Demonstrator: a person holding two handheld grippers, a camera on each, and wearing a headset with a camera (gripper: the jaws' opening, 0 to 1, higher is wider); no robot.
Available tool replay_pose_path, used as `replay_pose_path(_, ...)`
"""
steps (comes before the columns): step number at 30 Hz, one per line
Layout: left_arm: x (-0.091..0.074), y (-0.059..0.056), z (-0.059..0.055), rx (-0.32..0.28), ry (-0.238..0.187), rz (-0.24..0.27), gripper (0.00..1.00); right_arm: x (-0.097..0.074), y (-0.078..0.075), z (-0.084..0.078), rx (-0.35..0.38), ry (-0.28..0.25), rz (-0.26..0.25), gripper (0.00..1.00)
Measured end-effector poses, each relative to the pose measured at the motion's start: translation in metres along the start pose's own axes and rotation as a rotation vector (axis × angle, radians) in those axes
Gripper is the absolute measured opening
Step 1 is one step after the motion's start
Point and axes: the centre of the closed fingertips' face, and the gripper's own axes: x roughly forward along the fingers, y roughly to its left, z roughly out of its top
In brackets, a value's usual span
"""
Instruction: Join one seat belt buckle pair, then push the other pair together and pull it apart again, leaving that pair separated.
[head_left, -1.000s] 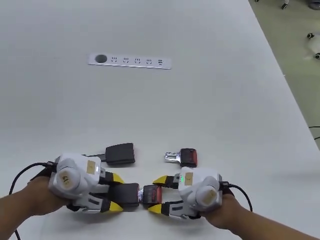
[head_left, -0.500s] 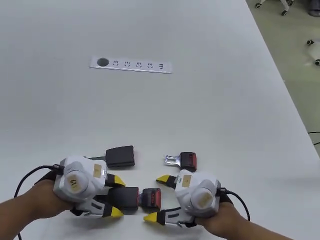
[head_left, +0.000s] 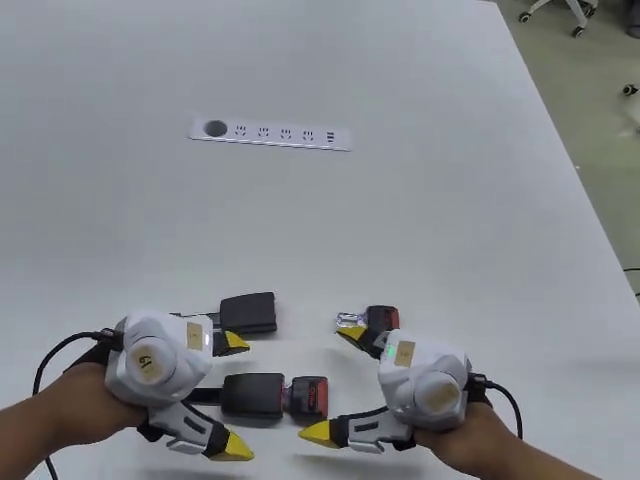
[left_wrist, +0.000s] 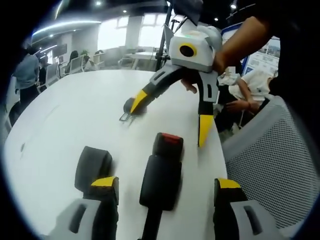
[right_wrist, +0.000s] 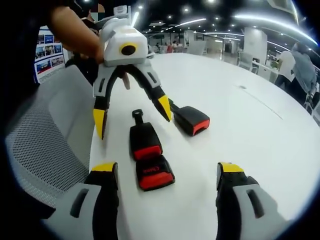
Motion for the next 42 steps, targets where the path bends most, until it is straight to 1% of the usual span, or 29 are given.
replay_pose_path(3, -0.007, 0.007, 0.004, -0.005, -0.012, 0.028, 0.82, -0.004, -0.007, 0.002, -0.006, 0.000, -0.006, 0.80)
replay_pose_path(5, -0.014, 0.015, 0.007, -0.007, -0.024, 0.050, 0.82, -0.007, -0.013, 0.004, -0.002, -0.006, -0.005, 0.80)
replay_pose_path(8, -0.023, 0.032, 0.012, -0.021, -0.042, 0.086, 0.82, -0.011, -0.026, 0.005, -0.009, -0.005, -0.016, 0.83)
replay_pose_path(10, -0.028, 0.043, 0.012, -0.027, -0.044, 0.106, 0.82, -0.014, -0.036, 0.004, -0.010, -0.005, -0.023, 0.82)
replay_pose_path(13, -0.034, 0.055, 0.015, -0.044, -0.059, 0.125, 0.82, -0.018, -0.048, 0.003, -0.013, 0.000, -0.034, 0.82)
replay_pose_path(15, -0.037, 0.062, 0.015, -0.044, -0.058, 0.136, 0.82, -0.020, -0.056, 0.002, -0.016, 0.003, -0.040, 0.82)
replay_pose_path(16, -0.038, 0.067, 0.015, -0.044, -0.055, 0.141, 0.82, -0.021, -0.058, 0.002, -0.015, 0.004, -0.041, 0.82)
replay_pose_path(17, -0.038, 0.070, 0.015, -0.044, -0.052, 0.145, 0.81, -0.022, -0.060, 0.001, -0.014, 0.006, -0.041, 0.82)
replay_pose_path(22, -0.037, 0.088, 0.016, -0.040, -0.034, 0.157, 0.80, -0.026, -0.080, -0.010, -0.006, 0.040, -0.038, 0.81)
replay_pose_path(25, -0.034, 0.094, 0.015, -0.044, -0.028, 0.155, 0.78, -0.028, -0.085, -0.014, 0.008, 0.051, -0.035, 0.79)
replay_pose_path(27, -0.030, 0.096, 0.011, -0.049, -0.012, 0.147, 0.78, -0.026, -0.090, -0.021, 0.015, 0.067, -0.034, 0.78)
replay_pose_path(31, -0.023, 0.097, 0.005, -0.040, 0.013, 0.124, 0.76, -0.026, -0.095, -0.033, 0.013, 0.103, -0.014, 0.74)
replay_pose_path(33, -0.020, 0.098, 0.002, -0.042, 0.021, 0.118, 0.75, -0.024, -0.098, -0.040, 0.015, 0.116, -0.004, 0.70)
replay_pose_path(34, -0.018, 0.099, 0.000, -0.048, 0.029, 0.114, 0.74, -0.024, -0.099, -0.045, 0.013, 0.129, 0.005, 0.69)
replay_pose_path(36, -0.015, 0.099, -0.001, -0.053, 0.032, 0.108, 0.74, -0.023, -0.100, -0.050, 0.014, 0.148, 0.014, 0.70)
replay_pose_path(39, -0.012, 0.098, -0.003, -0.052, 0.042, 0.098, 0.72, -0.025, -0.097, -0.049, 0.008, 0.162, 0.027, 0.68)
replay_pose_path(41, -0.009, 0.098, -0.004, -0.048, 0.047, 0.089, 0.70, -0.025, -0.096, -0.052, 0.007, 0.173, 0.045, 0.66)
replay_pose_path(42, -0.008, 0.098, -0.005, -0.050, 0.050, 0.085, 0.70, -0.024, -0.098, -0.055, -0.004, 0.181, 0.044, 0.66)
